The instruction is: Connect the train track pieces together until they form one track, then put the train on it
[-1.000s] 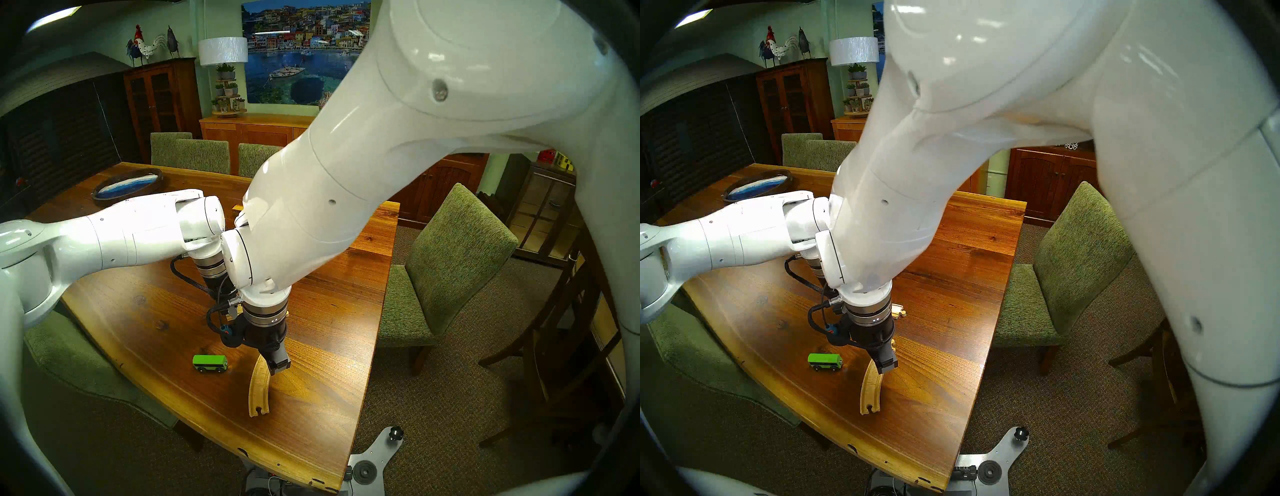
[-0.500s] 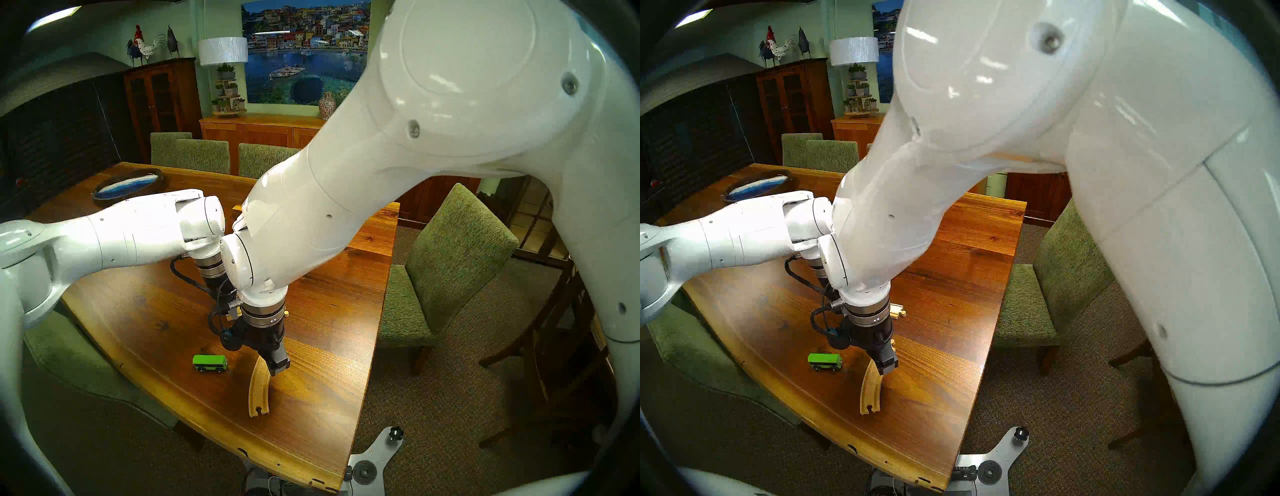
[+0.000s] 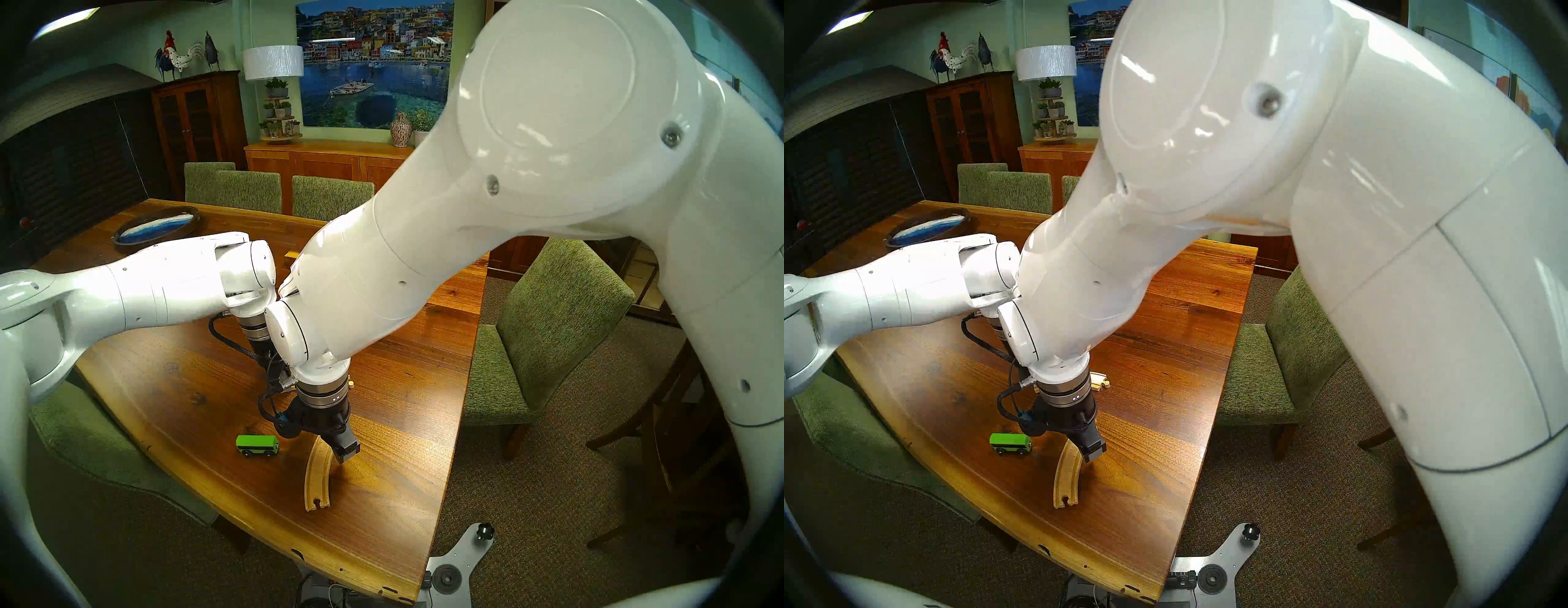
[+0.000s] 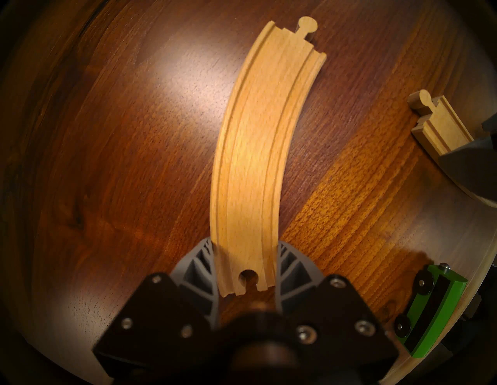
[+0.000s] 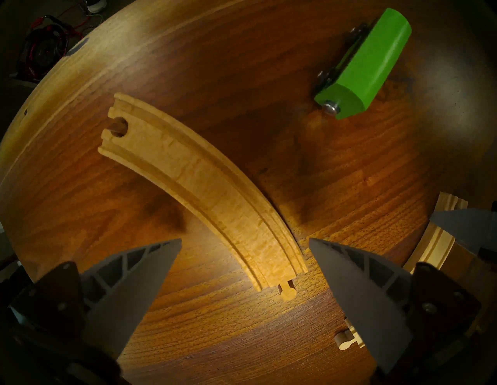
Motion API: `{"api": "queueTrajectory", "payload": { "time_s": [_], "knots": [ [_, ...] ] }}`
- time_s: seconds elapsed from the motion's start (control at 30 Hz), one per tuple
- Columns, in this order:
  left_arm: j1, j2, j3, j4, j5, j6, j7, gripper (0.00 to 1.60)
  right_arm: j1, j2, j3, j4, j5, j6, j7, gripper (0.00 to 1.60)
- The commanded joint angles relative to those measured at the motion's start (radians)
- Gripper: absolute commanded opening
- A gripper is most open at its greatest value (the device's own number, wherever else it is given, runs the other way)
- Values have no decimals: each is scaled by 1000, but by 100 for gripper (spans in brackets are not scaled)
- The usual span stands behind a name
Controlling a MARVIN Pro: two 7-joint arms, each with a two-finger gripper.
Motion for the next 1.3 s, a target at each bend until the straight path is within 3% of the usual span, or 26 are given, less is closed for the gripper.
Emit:
{"api": "queueTrajectory", "payload": {
  "time_s": [0.0, 0.4, 0.47, 0.53, 0.57, 0.83, 0.9, 0.93, 1.27],
  "knots": [
    [-19, -2, -12, 1, 0, -2, -1, 0, -9, 1, 9, 22, -50, 18, -9, 160],
    [-19, -2, -14, 1, 1, -2, -1, 0, -37, 1, 24, 35, -104, 47, -18, 160],
    [-18, -2, -14, 1, 1, -2, -1, 0, -41, 1, 26, 37, -110, 53, -15, 144],
    [-18, -2, -14, 1, 2, -2, -2, 0, -44, 1, 27, 39, -115, 57, -14, 93],
    [-18, -2, -14, 1, 2, -2, -2, 0, -45, 1, 27, 39, -117, 59, -14, 82],
    [-18, -2, -15, 1, 3, -2, -2, 0, -40, 1, 35, 25, -129, 71, -14, 53],
    [-18, -2, -15, 1, 3, -2, -2, 0, -35, 1, 38, 16, -128, 82, -16, 25],
    [-18, -2, -15, 1, 3, -2, -2, 0, -32, 1, 40, 10, -127, 87, -18, 3],
    [-17, -2, -16, 1, 4, -2, -3, 0, 33, 21, 66, -72, -95, 162, -65, 0]
  ]
}}
